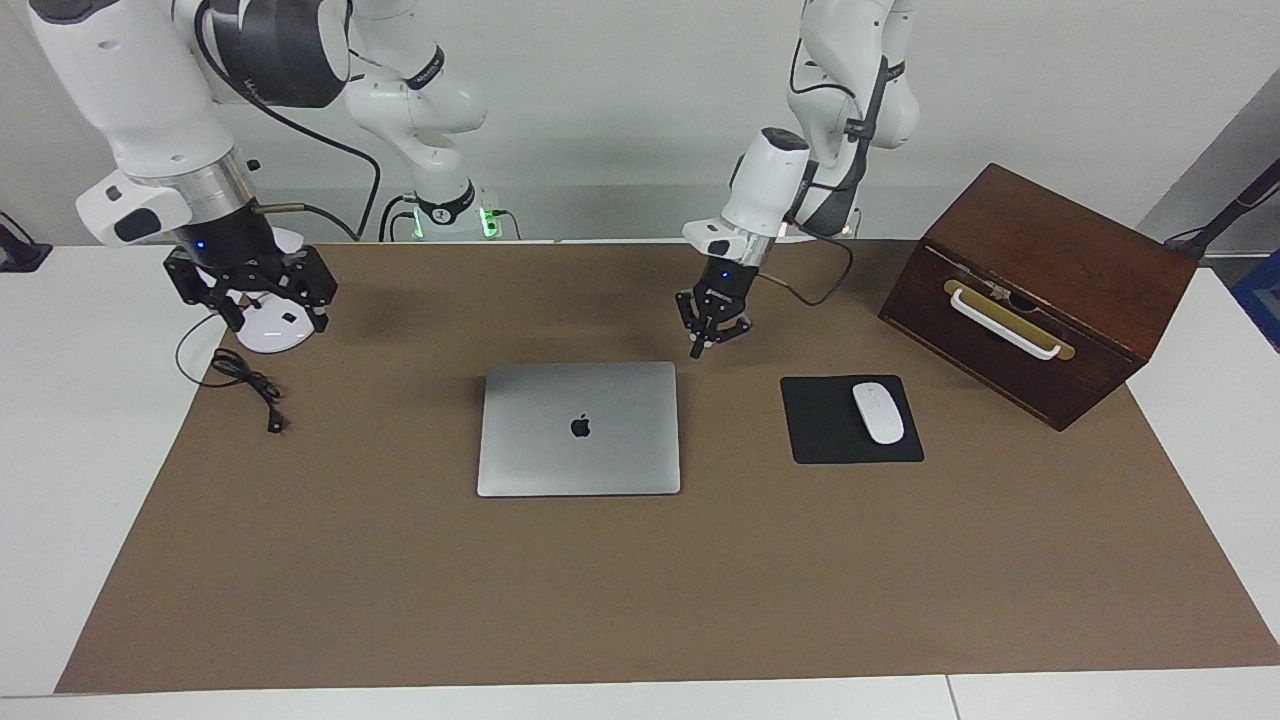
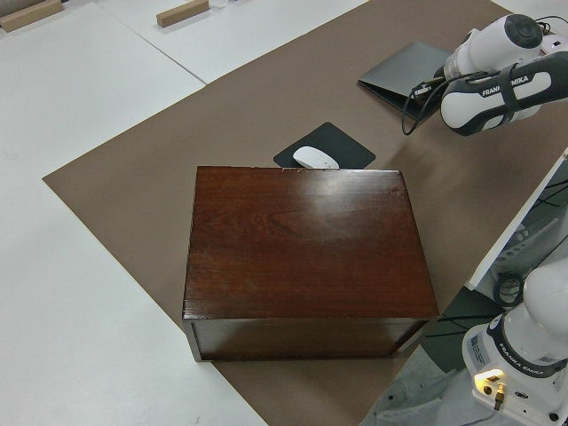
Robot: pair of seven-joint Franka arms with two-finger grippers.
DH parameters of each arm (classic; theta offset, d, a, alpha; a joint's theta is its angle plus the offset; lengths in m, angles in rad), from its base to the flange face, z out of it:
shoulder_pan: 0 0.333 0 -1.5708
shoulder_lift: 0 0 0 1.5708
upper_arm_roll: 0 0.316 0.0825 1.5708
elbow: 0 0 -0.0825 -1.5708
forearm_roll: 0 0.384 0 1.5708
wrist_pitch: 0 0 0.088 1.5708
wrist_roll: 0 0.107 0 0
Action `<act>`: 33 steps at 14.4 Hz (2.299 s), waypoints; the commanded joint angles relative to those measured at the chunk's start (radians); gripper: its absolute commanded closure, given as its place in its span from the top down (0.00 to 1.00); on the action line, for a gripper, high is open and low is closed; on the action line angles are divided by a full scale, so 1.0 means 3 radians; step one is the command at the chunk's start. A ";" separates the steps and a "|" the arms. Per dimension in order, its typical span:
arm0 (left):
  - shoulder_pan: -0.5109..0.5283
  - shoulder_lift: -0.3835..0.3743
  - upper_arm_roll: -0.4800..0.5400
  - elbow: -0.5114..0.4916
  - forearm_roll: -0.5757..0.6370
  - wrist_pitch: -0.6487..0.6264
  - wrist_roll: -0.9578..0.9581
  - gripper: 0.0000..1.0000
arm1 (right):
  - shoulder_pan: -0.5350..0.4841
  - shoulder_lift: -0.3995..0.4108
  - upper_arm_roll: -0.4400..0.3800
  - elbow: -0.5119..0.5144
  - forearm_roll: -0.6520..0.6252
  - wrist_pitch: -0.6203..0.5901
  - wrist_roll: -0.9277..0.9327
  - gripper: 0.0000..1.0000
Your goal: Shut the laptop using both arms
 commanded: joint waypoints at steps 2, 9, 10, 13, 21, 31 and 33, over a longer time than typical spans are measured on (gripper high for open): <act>0.0295 -0.0695 0.0006 0.0136 -0.0018 -0.1213 0.0133 0.00 | -0.0020 -0.0199 0.0035 -0.0139 0.0066 -0.0065 0.0261 1.00; 0.0802 -0.0824 -0.0004 0.1087 0.0282 -0.2969 0.0241 0.03 | -0.0024 -0.0164 0.0081 0.0198 0.0004 -0.0684 0.0282 1.00; 0.0838 -0.0804 -0.0005 0.1190 0.0355 -0.3143 0.0231 0.13 | -0.0030 -0.0164 0.0081 0.0204 -0.0001 -0.0714 0.0277 1.00; 0.1175 -0.0804 -0.0005 0.1364 0.0371 -0.3344 0.0236 1.00 | -0.0014 -0.0164 0.0087 0.0224 -0.0001 -0.0842 0.0277 1.00; 0.2019 -0.0717 0.0001 0.1696 0.0432 -0.3339 0.0241 1.00 | -0.0009 -0.0118 0.0092 0.0234 0.0024 -0.0470 0.0277 1.00; 0.2240 0.0239 0.0006 0.3134 0.0473 -0.4009 0.0246 1.00 | 0.0129 -0.0158 0.0092 0.0199 0.0040 -0.0454 0.0287 1.00; 0.2245 0.0270 0.0001 0.3119 0.0488 -0.4019 0.0246 1.00 | 0.0104 -0.0184 0.0087 0.0183 0.0050 -0.0551 0.0338 1.00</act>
